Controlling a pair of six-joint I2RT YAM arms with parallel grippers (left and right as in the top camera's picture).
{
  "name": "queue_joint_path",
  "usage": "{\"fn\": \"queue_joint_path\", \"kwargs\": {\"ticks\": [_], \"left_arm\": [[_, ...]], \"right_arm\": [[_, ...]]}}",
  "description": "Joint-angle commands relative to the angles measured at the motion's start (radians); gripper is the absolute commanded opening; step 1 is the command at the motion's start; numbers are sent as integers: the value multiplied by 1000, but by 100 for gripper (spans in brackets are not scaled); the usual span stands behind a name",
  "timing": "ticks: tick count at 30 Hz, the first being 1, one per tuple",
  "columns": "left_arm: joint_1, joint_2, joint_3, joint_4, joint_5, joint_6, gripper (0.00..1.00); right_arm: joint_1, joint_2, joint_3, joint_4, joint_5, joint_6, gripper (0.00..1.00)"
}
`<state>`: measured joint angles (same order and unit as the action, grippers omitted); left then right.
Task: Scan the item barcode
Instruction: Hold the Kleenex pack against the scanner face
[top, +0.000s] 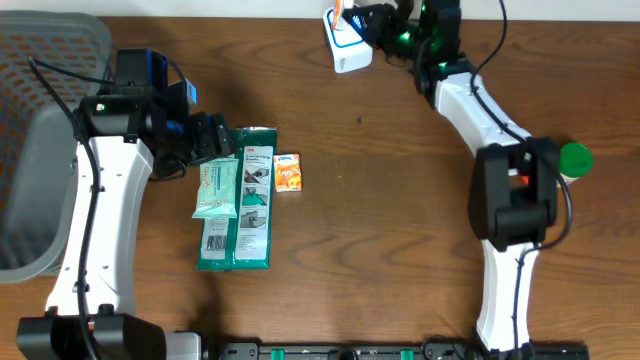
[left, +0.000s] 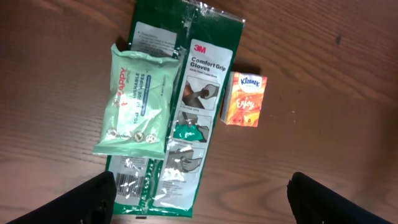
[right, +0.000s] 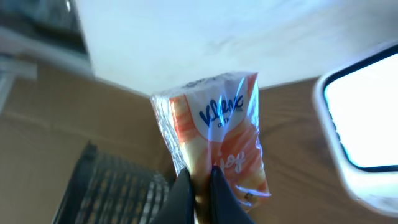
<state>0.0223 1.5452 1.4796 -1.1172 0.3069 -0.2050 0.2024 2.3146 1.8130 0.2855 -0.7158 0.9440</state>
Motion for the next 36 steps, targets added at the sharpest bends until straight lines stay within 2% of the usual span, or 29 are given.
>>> {"fn": "queue_joint_path", "kwargs": {"ticks": [1, 6, 10, 14, 20, 27, 36], "left_arm": [[-2, 3, -2, 0, -13, 13, 89], [-2, 3, -2, 0, -13, 13, 89], [-2, 3, -2, 0, -13, 13, 89], [-2, 3, -2, 0, -13, 13, 89], [-2, 3, -2, 0, -13, 13, 89], [-2, 3, -2, 0, -13, 13, 89], [-2, 3, -2, 0, -13, 13, 89]], "right_arm": [[-25, 80, 7, 70, 99, 152, 1], [-22, 206, 7, 228, 181, 406, 1], [-21, 256, 7, 330, 180, 517, 1], [-16, 259, 6, 328, 188, 523, 1], [-14, 259, 6, 415, 175, 530, 1], [-14, 256, 6, 509, 149, 643, 1], [11, 257, 6, 339, 121, 568, 1]]}}
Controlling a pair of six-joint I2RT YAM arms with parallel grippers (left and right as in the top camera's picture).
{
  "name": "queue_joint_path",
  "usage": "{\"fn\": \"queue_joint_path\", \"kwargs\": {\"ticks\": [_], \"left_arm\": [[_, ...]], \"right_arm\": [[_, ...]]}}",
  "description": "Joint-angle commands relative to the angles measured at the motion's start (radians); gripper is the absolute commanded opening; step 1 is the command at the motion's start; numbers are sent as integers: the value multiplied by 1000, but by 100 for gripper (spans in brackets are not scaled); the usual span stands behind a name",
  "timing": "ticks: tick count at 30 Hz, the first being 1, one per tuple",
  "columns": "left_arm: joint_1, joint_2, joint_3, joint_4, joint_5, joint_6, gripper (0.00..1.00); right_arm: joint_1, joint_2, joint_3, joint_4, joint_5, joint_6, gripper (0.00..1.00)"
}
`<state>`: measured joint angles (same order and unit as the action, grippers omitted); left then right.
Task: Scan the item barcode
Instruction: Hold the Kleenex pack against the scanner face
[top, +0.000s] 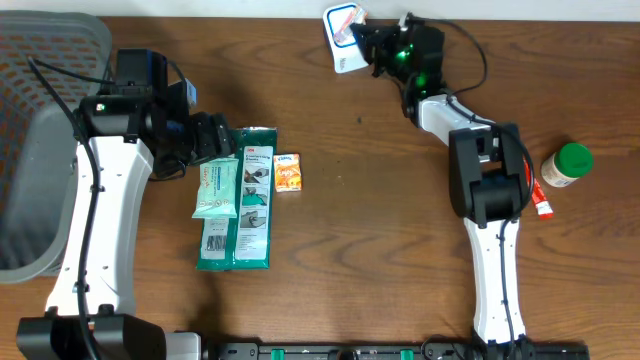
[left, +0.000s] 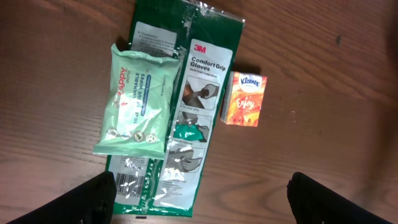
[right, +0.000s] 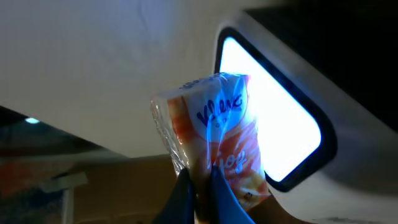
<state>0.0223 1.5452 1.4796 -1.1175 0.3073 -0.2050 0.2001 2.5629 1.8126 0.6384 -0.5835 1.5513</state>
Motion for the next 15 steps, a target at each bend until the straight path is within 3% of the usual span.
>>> {"fn": "queue_joint_path", "kwargs": {"ticks": [1, 7, 15], "left_arm": [[-2, 3, -2, 0, -14, 13, 89], [-2, 3, -2, 0, -14, 13, 89], [-2, 3, -2, 0, -14, 13, 89]], "right_arm": [[13, 8, 7, -22, -12, -43, 1], [-7, -29, 7, -26, -67, -93, 2], [-23, -272, 7, -171, -191, -239, 1]]}}
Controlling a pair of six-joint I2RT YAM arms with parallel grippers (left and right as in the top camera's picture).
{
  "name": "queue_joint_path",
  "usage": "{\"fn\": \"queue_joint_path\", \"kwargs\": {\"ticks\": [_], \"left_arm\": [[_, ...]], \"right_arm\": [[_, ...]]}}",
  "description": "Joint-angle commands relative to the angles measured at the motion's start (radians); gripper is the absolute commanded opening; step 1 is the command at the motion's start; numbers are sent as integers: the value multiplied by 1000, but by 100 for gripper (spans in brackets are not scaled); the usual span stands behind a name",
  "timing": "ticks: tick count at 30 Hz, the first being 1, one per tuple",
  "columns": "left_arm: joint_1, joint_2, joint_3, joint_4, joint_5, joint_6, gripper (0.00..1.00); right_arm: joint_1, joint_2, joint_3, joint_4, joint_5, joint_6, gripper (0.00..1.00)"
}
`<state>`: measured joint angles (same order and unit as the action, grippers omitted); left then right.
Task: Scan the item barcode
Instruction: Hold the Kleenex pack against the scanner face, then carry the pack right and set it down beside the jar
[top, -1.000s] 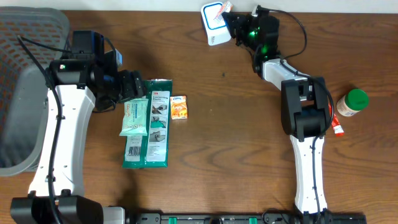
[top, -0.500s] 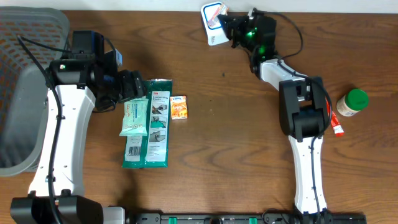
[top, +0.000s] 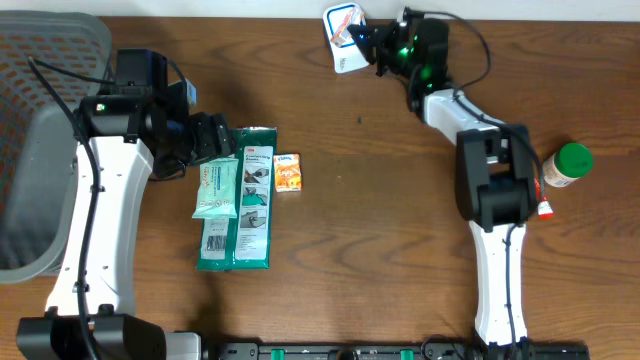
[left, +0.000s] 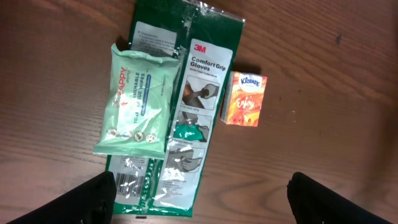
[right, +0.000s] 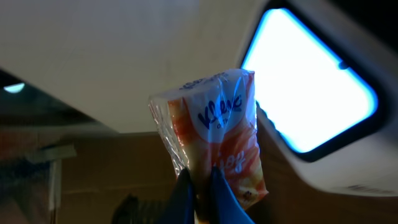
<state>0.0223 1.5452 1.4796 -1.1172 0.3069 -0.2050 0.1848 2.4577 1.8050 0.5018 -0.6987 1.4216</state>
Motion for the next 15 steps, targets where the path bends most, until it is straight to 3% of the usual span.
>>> {"fn": "queue_joint_path", "kwargs": {"ticks": [1, 9, 11, 15], "left_arm": [[-2, 3, -2, 0, -13, 13, 89], [-2, 3, -2, 0, -13, 13, 89], [-2, 3, -2, 0, -13, 13, 89], [-2, 3, -2, 0, -13, 13, 89]], "right_arm": [[-8, -196, 14, -73, -87, -141, 1], [-7, -447, 14, -714, -44, -629, 1], [-6, -542, 14, -977, 64, -847, 1], [-6, -603, 14, -1147, 74, -1065, 1]]}}
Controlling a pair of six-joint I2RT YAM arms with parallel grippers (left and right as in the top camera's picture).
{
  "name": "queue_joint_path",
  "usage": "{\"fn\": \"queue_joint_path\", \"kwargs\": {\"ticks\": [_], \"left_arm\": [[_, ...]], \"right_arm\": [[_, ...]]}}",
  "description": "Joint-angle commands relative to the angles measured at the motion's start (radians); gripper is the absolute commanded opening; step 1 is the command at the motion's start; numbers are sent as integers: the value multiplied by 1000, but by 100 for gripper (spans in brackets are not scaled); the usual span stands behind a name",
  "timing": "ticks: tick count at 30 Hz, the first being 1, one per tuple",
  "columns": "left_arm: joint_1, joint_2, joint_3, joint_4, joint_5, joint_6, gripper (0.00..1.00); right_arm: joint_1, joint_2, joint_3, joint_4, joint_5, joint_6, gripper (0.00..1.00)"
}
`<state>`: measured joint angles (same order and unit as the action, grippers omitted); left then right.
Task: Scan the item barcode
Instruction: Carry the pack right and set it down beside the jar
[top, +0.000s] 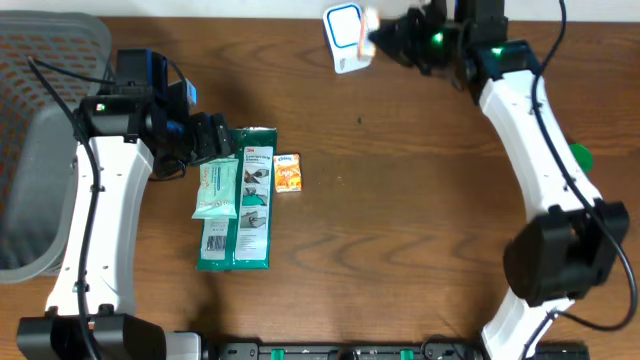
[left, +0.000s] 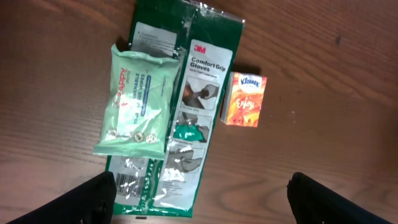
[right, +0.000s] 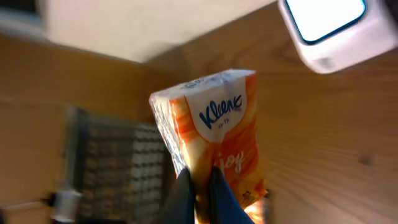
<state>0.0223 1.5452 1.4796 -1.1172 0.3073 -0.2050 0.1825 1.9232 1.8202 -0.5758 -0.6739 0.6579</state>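
My right gripper (right: 199, 190) is shut on an orange and white Kleenex tissue pack (right: 217, 130), held upright above the table. The white scanner (right: 333, 28) with its lit screen lies up and to the right of the pack, a little apart. From overhead the held pack (top: 368, 20) shows blurred just right of the scanner (top: 343, 30), with the right gripper (top: 385, 40) behind it. My left gripper (left: 199, 205) hangs open above the table, nothing between its fingers (left: 93, 199); overhead it (top: 205, 140) is at the left of the lying packs.
A pale green wipes pack (left: 138, 99) lies on a green 3M gloves pack (left: 186, 106), with a second small Kleenex pack (left: 244, 99) beside them. A grey basket (top: 40, 130) stands at the far left. A green-lidded jar (top: 580, 155) shows behind my right arm.
The right arm has swung and its wrist has turned. The held pack was right before the lit scanner screen; the scanner is now smaller, up to the right. The left arm has not moved.
The right gripper held the Kleenex pack beside the scanner, the scanner at the view's edge. Then the pack stood in front of the lit screen at two moments. Now it is held back from the scanner. The left gripper stayed open over the lying packs throughout.
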Motion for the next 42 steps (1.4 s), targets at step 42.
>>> {"fn": "queue_joint_path", "kwargs": {"ticks": [42], "left_arm": [[-2, 3, -2, 0, -14, 13, 89]], "right_arm": [[-264, -88, -835, 152, 1176, -727, 2]]}}
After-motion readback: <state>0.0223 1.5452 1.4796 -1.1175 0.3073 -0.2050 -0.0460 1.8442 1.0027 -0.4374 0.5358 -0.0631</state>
